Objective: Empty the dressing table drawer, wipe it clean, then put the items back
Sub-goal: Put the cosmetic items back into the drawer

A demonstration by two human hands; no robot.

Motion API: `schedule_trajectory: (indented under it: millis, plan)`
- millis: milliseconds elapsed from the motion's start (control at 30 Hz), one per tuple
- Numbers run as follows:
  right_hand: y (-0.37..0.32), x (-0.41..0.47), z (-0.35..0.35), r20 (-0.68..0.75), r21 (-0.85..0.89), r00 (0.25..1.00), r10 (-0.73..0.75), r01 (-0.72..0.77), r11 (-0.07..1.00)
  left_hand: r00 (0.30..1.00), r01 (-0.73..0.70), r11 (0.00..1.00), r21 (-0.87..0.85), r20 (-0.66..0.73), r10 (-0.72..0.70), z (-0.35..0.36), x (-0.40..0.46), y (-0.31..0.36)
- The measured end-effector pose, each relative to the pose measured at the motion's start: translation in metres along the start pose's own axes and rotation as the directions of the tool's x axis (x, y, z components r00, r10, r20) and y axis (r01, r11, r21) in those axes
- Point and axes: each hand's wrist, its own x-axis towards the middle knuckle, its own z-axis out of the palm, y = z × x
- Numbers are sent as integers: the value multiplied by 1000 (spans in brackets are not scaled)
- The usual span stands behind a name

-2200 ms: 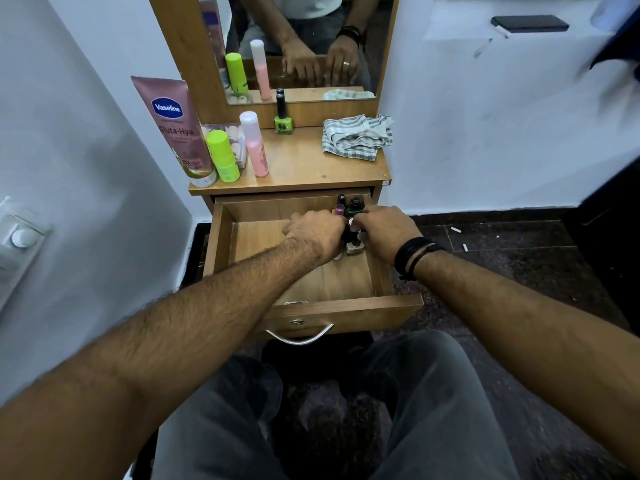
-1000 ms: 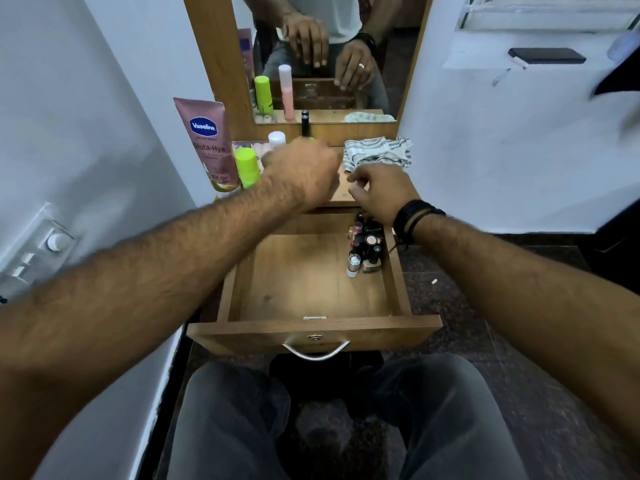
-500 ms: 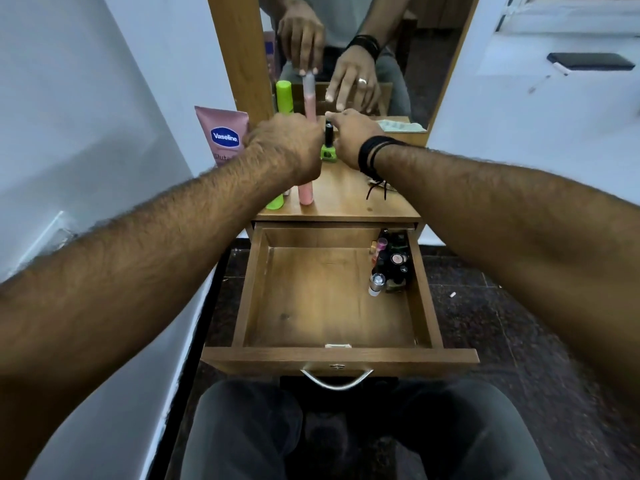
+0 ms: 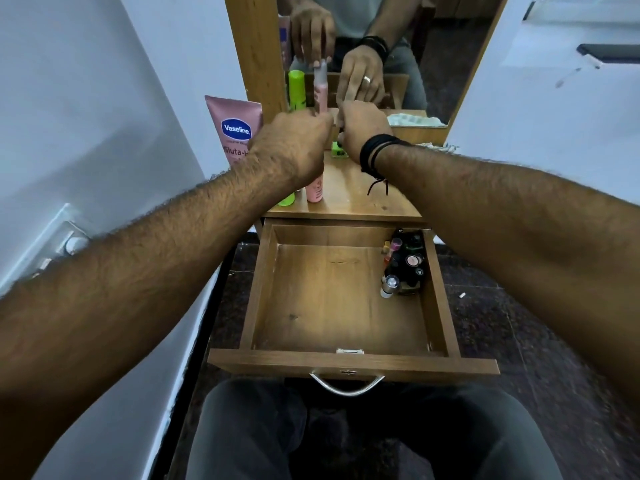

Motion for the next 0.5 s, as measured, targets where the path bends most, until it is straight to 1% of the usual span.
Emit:
schedule_trajectory:
  millis: [200, 300, 400, 500]
  plan:
    - [4, -13, -4, 23, 33, 999, 28, -29, 999, 999, 24, 998, -56, -26, -26, 4, -2, -3]
    - [10, -22, -20, 10, 51, 999, 32, -33, 998, 998, 15, 996, -82, -52, -19, -1, -8, -3]
    - [16, -41, -48, 25, 95, 1000, 9, -12, 995, 997, -5, 997, -78, -74, -1, -10, -16, 4]
    - [21, -73, -80, 107, 127, 994, 1, -14, 992, 997, -31, 997, -65, -68, 27, -18, -29, 19]
